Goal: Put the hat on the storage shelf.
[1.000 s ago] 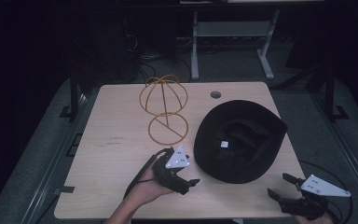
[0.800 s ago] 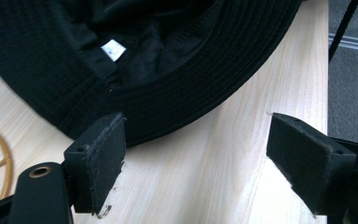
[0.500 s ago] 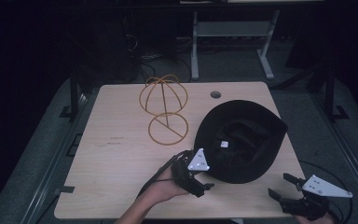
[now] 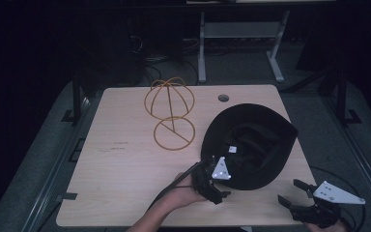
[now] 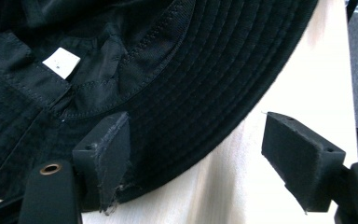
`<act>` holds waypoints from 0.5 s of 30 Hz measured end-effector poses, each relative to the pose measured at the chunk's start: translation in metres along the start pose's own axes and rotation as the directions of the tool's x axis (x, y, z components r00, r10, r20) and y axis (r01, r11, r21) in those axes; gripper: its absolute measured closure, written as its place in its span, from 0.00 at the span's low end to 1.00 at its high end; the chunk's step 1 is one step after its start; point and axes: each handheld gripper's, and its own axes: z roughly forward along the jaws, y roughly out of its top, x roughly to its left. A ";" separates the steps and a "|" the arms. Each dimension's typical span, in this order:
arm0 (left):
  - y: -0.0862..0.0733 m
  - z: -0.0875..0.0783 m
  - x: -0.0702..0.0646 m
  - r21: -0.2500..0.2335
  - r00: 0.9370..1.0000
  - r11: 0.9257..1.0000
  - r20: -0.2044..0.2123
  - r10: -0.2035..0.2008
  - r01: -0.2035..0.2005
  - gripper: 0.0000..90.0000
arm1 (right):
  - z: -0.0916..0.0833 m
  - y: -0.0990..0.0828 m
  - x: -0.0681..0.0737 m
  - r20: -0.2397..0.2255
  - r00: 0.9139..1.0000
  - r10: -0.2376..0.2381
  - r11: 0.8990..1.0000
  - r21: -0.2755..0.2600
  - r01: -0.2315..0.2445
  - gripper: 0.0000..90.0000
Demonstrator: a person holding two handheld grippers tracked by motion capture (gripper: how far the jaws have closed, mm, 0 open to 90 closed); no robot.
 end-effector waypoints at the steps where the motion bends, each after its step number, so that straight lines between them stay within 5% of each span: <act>1: 0.000 0.000 0.000 0.000 1.000 1.000 0.000 0.000 0.000 0.27 | 0.000 0.000 0.000 0.000 1.000 0.000 1.000 0.000 0.000 0.18; 8: 0.007 0.014 0.000 0.005 0.999 1.000 -0.032 0.023 -0.023 0.37 | 0.002 0.001 0.002 -0.004 1.000 -0.007 1.000 0.005 0.007 0.18; 15: 0.010 0.019 -0.004 -0.006 0.993 0.995 -0.068 0.098 -0.099 0.60 | 0.004 0.001 0.003 -0.010 1.000 -0.015 1.000 0.015 0.015 0.18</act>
